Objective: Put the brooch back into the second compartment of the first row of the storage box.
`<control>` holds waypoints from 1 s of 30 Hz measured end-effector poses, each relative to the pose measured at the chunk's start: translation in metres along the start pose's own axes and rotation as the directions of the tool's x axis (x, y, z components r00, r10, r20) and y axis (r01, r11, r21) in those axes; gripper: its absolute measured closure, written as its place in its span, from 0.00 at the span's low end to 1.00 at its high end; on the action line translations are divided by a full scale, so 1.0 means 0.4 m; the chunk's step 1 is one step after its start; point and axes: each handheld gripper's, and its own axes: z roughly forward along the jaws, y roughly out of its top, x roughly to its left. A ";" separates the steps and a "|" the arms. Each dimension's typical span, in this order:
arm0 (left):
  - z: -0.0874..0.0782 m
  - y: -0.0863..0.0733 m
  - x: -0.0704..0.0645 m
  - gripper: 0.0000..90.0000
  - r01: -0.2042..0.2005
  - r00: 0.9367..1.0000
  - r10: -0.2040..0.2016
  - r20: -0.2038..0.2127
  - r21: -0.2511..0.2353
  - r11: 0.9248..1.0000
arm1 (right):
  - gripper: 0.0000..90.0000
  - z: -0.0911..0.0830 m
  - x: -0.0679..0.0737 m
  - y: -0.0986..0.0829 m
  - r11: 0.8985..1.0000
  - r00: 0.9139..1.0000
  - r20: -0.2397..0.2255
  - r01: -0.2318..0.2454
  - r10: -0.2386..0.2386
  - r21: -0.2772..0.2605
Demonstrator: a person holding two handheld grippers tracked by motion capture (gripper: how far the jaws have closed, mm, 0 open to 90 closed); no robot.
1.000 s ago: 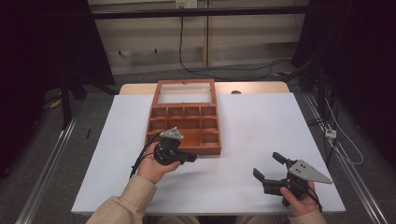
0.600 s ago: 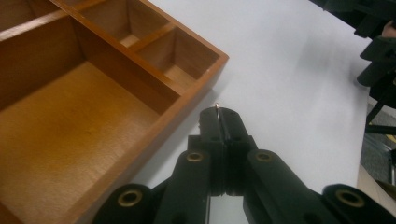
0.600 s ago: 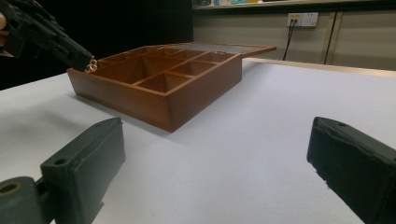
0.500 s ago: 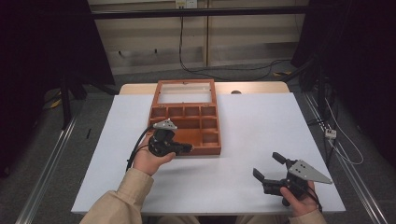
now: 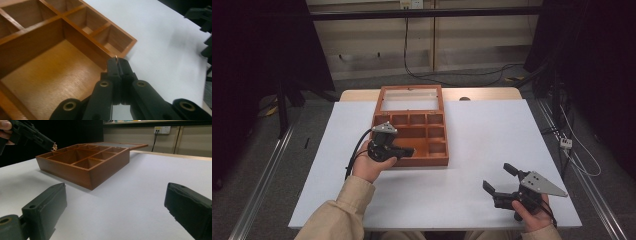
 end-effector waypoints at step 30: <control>0.001 0.040 0.073 1.00 0.035 0.997 -0.036 -0.062 -0.014 0.999 | 0.05 -0.001 -0.004 0.000 1.000 1.000 0.002 0.003 -0.003 0.004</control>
